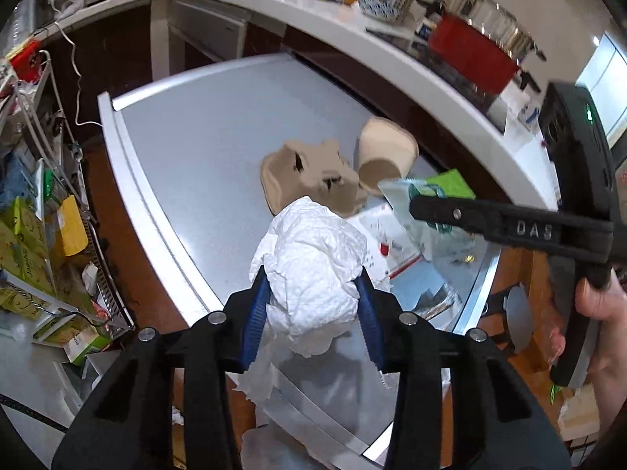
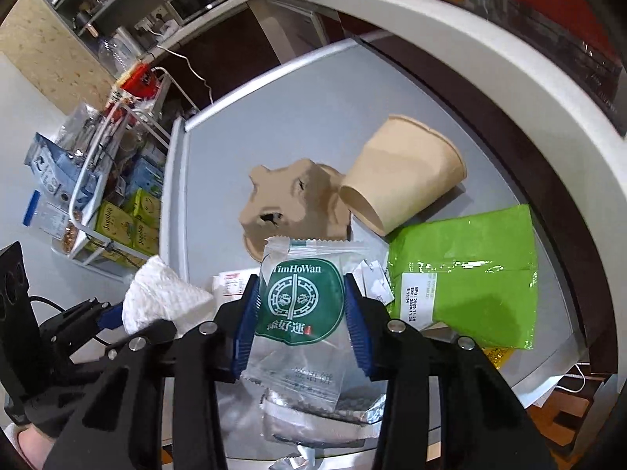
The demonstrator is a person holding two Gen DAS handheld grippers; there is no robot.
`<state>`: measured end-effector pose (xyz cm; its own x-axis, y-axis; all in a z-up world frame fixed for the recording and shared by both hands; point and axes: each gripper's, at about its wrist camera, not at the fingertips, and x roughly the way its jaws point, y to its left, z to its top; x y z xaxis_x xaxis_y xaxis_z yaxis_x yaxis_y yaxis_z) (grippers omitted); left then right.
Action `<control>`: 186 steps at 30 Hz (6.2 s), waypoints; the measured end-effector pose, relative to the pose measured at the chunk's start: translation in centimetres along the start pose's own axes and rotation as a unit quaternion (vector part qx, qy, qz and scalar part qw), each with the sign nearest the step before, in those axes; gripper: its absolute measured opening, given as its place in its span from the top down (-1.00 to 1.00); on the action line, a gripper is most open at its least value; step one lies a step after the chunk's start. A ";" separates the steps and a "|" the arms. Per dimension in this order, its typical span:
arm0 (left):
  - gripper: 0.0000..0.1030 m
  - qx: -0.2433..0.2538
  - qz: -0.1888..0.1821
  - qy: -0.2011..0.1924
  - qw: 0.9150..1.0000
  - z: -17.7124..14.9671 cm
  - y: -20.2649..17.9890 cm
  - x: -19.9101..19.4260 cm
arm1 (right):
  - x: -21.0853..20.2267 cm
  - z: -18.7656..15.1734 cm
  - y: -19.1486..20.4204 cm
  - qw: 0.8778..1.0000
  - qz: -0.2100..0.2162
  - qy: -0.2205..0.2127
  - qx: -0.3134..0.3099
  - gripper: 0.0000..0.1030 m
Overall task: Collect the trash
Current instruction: 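Grasp the white tissue with the left tool while the right tool grasps the clear TimHoWan bag, then carry the tissue and the TimHoWan bag over the black trash bin with both tools, then open both tools to drop the tissue and bag into the bin, then move both tools back over the table toward the medicine box and foil packets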
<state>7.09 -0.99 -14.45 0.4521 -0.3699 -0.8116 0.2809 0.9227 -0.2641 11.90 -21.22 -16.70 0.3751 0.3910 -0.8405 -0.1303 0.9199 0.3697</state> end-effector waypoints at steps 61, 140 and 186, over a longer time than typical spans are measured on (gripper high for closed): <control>0.16 0.105 0.060 0.023 0.992 -16.9 -17.6 -5.1 | -13.4 -22.3 -6.4 0.998 0.016 0.023 -0.054 0.20; -0.91 -0.027 0.154 -0.190 0.969 -4.6 -12.7 -15.7 | -24.1 -10.3 1.7 0.961 -0.081 -0.250 -0.088 -0.92; -0.91 0.004 0.131 -0.119 0.984 -0.5 -3.1 -10.8 | -10.8 -9.5 1.3 0.995 -0.054 -0.085 0.017 -0.92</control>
<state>0.96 0.24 -5.13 0.6950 -0.1344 -0.7064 0.1341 0.9894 -0.0564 -1.00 -23.96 -10.86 0.5349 0.2771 -0.7981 -0.0503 0.9534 0.2973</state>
